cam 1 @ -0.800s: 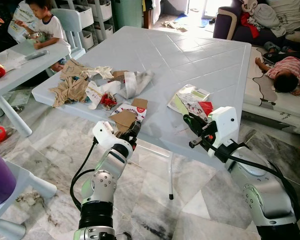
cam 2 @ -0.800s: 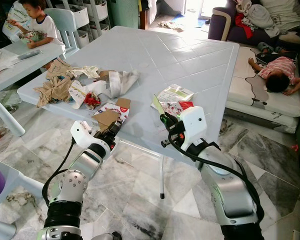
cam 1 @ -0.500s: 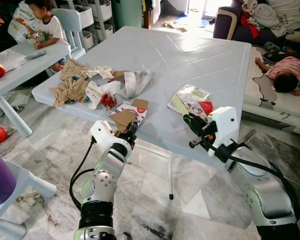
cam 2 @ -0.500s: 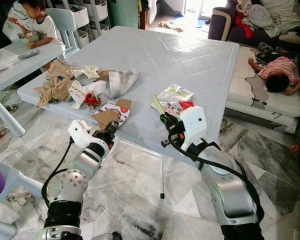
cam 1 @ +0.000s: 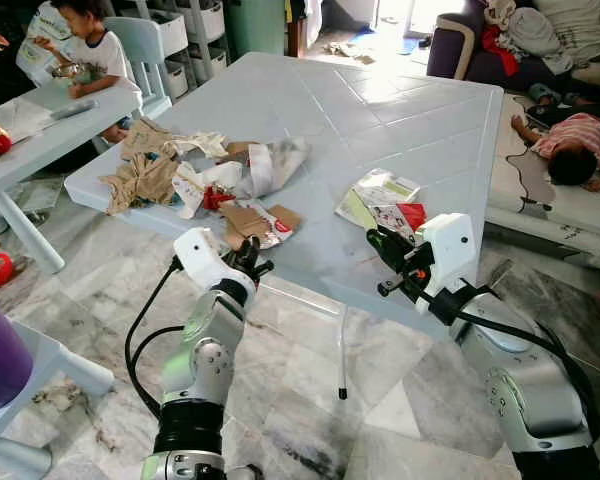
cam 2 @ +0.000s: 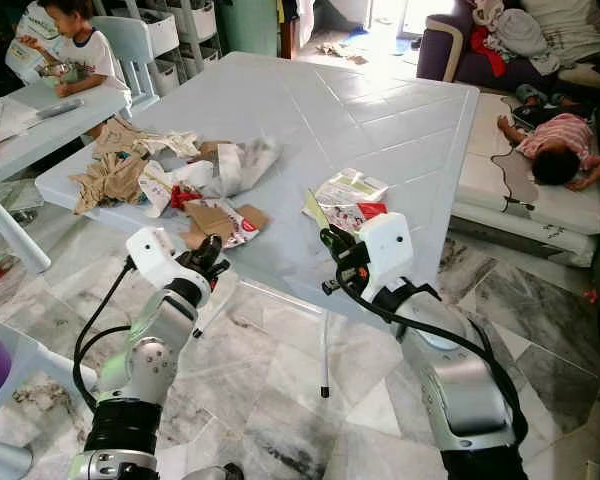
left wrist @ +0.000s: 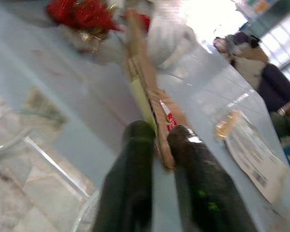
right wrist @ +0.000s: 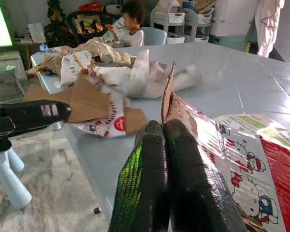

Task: Picking trash to rubbish bin

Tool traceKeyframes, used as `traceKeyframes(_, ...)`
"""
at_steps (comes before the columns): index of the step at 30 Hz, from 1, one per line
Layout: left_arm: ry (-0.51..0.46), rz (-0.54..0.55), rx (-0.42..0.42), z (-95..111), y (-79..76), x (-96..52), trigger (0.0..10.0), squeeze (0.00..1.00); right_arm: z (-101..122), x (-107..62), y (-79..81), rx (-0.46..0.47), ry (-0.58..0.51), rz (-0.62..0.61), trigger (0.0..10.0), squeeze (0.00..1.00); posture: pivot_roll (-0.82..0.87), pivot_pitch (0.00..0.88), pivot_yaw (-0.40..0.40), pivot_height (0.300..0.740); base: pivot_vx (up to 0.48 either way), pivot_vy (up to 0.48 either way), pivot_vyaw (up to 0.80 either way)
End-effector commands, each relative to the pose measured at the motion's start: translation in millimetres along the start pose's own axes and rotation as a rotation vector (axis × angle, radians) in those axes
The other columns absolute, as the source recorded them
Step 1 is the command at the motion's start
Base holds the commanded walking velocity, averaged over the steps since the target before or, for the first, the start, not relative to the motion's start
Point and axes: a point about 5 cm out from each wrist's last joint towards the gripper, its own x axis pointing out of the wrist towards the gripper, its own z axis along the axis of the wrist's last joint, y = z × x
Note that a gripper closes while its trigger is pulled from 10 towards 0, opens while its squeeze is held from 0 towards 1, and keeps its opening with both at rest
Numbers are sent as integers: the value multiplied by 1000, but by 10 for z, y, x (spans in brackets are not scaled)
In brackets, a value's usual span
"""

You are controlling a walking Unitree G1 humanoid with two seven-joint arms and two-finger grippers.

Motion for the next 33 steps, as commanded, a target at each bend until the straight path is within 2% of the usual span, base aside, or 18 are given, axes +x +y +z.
traceKeyframes(1, -14, -64, 38, 39, -109, -2, 0, 0, -2, 1, 6, 0, -5, 2, 0, 0, -142, 54, 6, 740, 0, 0, 0)
traceKeyframes(4, -5, -138, 35, 27, -215, -11, 0, 0, -10, 13, 13, 6, -5, -1, 0, 0, -134, 53, 9, 740, 0, 0, 0)
traceKeyframes(6, -14, -195, 65, 44, -285, -22, 0, 0, -18, 31, 23, 13, -7, -5, 0, 0, -127, 50, 11, 740, 0, 0, 0)
traceKeyframes(12, -40, -209, 167, 105, -288, -24, 0, 0, -29, 55, 26, 27, -13, -20, 0, 0, -118, 41, 20, 740, 0, 0, 0)
traceKeyframes(17, -157, -176, 376, 286, -282, -64, 0, 0, -29, 67, -6, 37, -26, -48, 0, 0, -108, 36, 24, 740, 0, 0, 0)
traceKeyframes(20, -208, -166, 446, 378, -290, -103, 0, 0, -31, 81, -2, 35, -30, -49, 0, 0, -102, 34, 26, 740, 0, 0, 0)
traceKeyframes(24, -228, -150, 461, 419, -269, -128, 0, 0, -38, 97, 17, 36, -34, -46, 0, 0, -95, 31, 27, 740, 0, 0, 222)
traceKeyframes(30, -228, -111, 496, 410, -175, -186, 0, 0, -48, 126, 37, 36, -40, -40, 0, 0, -81, 31, 26, 740, 0, 0, 800)
traceKeyframes(33, -227, -108, 499, 405, -177, -201, 0, 0, -49, 143, 46, 37, -44, -38, 0, 0, -76, 33, 28, 740, 0, 0, 800)
